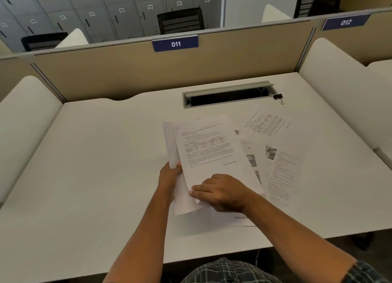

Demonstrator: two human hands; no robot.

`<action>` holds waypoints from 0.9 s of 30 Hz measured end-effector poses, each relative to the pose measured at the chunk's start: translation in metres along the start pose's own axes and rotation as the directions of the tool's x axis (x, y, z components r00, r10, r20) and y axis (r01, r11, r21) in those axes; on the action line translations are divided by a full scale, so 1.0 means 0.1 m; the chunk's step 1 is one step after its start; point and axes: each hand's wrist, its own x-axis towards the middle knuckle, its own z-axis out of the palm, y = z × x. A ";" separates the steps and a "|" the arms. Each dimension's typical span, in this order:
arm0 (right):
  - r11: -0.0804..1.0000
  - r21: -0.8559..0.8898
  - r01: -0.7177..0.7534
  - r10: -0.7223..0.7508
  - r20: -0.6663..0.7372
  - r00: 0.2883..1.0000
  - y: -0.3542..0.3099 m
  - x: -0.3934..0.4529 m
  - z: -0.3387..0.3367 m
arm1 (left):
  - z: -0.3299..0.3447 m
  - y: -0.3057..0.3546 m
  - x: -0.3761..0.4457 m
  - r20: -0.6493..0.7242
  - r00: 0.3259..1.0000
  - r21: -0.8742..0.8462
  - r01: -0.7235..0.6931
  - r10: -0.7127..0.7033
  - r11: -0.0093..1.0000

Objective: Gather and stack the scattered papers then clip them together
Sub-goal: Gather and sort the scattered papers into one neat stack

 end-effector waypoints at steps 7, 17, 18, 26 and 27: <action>0.813 0.210 -0.542 0.582 -0.281 0.763 0.21 -0.02 -0.34 | -0.01 0.04 -0.01 0.028 0.999 -0.079 0.028 -0.026 0.996; -0.413 0.869 -0.274 0.801 0.490 0.346 0.49 -0.27 -0.33 | 0.18 0.26 -0.10 -0.031 0.999 0.024 0.015 -0.014 1.000; -0.383 0.881 -0.278 0.834 0.459 0.307 0.46 -0.25 -0.30 | 0.19 0.29 -0.10 -0.027 0.999 0.047 0.025 -0.024 0.999; -0.052 0.943 -0.328 0.922 0.171 0.347 0.50 -0.12 -0.47 | 0.09 0.58 -0.15 0.160 0.941 -0.003 -0.301 0.298 0.953; -0.025 0.944 -0.329 0.920 0.150 0.361 0.51 -0.09 -0.51 | 0.08 0.63 -0.15 0.164 0.931 -0.008 -0.330 0.327 0.944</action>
